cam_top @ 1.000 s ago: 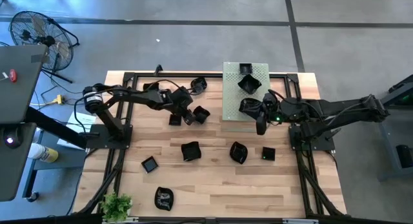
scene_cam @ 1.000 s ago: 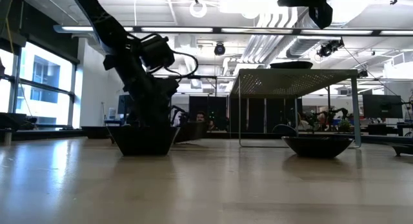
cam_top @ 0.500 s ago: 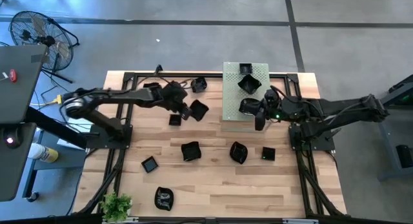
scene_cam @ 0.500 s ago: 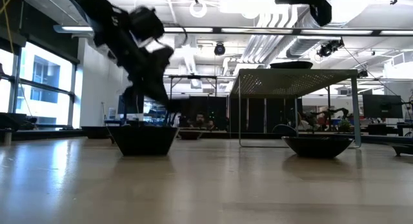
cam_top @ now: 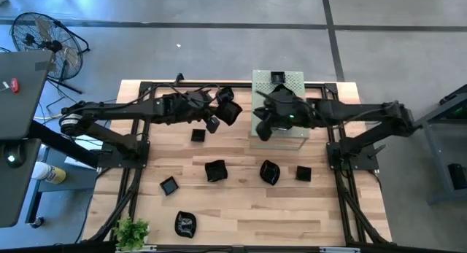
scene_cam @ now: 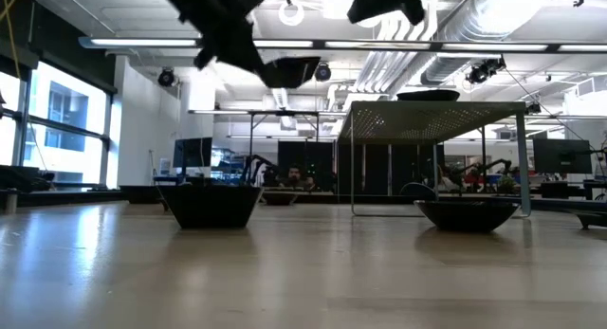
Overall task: Pick & Place Mini shaped plates
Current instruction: Stack the black distorted square plate on the black distorted square plate on the shelf
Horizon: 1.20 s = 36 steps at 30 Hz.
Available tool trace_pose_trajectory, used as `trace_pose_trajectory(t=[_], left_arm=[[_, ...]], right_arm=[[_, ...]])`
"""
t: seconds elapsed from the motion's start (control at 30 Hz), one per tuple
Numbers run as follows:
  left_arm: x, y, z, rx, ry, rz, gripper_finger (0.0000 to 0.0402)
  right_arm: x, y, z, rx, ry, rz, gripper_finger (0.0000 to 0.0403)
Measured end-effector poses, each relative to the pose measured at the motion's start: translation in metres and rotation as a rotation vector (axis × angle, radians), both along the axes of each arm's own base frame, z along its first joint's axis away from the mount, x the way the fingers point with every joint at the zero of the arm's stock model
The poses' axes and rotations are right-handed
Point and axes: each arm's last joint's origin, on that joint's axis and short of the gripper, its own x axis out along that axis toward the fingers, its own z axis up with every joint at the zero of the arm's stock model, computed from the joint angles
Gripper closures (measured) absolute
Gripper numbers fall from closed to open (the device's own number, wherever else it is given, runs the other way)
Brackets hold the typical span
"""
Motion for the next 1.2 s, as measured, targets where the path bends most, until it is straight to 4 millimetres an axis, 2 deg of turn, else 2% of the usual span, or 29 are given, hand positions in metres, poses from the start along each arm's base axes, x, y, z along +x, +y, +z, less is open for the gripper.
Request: trace_pose_trajectory(t=[0.13, 0.3, 0.4, 0.57, 0.83, 1.03, 1.2], left_arm=[[0.002, -0.008, 0.023, 0.104, -0.016, 0.009, 0.0401], [0.003, -0.017, 0.039, 0.207, -0.014, 0.0, 0.0401], [0.004, -0.02, 0.041, 0.222, -0.013, -0.002, 0.0401], [0.004, -0.02, 0.041, 0.224, -0.011, 0.002, 0.0401], [0.004, -0.019, 0.041, 0.224, -0.016, 0.003, 0.0401], [0.004, -0.019, 0.041, 0.226, -0.014, 0.001, 0.0397], [0.003, -0.019, 0.043, 0.235, -0.019, -0.011, 0.0351]], right_arm=[[0.017, -0.007, 0.007, -0.075, 0.031, 0.026, 0.0317], [0.033, -0.013, 0.01, -0.159, 0.064, 0.06, 0.0293], [0.037, -0.016, 0.01, -0.184, 0.059, 0.052, 0.0291], [0.037, -0.022, 0.011, -0.19, 0.055, 0.011, 0.0314], [0.037, -0.025, 0.011, -0.177, 0.048, 0.023, 0.0395], [0.037, -0.029, 0.011, -0.138, 0.03, 0.003, 0.0392], [0.036, -0.033, 0.011, -0.107, 0.013, -0.035, 0.0399]])
